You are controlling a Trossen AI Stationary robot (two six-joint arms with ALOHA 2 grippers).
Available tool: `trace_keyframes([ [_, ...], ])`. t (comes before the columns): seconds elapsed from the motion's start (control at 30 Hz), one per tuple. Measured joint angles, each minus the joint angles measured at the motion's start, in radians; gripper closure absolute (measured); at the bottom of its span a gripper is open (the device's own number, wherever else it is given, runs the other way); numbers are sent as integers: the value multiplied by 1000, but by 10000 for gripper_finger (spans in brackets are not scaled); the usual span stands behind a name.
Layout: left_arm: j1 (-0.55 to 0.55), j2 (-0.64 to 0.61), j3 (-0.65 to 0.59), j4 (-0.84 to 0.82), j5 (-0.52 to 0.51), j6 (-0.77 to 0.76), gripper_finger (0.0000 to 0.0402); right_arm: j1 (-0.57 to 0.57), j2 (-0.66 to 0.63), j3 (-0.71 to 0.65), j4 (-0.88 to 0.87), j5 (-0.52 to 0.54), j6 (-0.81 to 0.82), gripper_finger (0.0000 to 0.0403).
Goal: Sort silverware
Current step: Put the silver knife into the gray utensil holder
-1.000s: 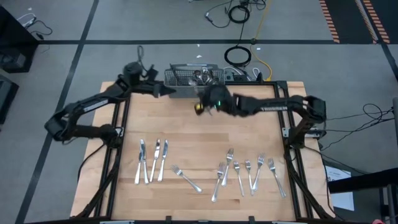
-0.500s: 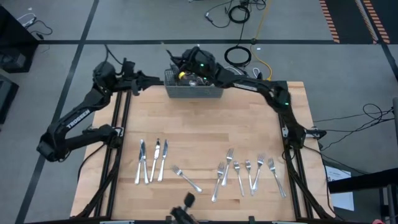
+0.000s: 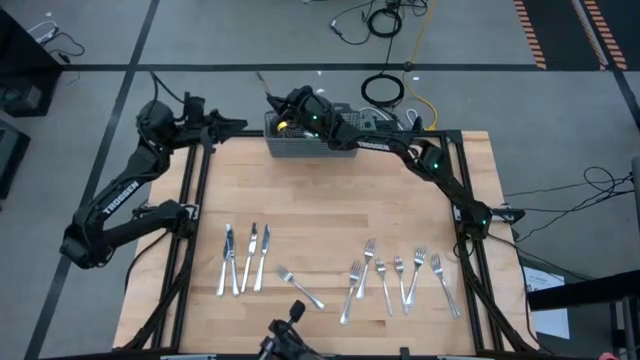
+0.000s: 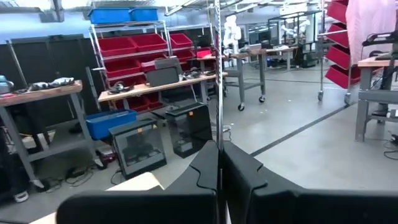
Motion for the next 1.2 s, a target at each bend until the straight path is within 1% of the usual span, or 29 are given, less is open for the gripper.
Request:
trace_keyframes([
  [0.07,5,1,0,0,0,0,356,-1,0,-4,-3,2,-11,403],
  [0.17,13,1,0,0,1,0,356,0,0,-28,-4,41,-44,403],
  [0.27,16,1,0,0,0,0,356,0,-5,-51,2,56,-39,403],
  [0.37,19,2,0,0,3,0,356,1,-7,-64,3,95,-46,403],
  [0.57,20,3,0,0,2,0,356,3,-7,-67,-4,100,-58,403],
  [0.9,20,3,0,0,2,-5,356,9,-5,-68,-17,104,-58,382],
  [1.2,19,3,0,0,3,-6,356,26,-13,-69,-57,116,-85,374],
])
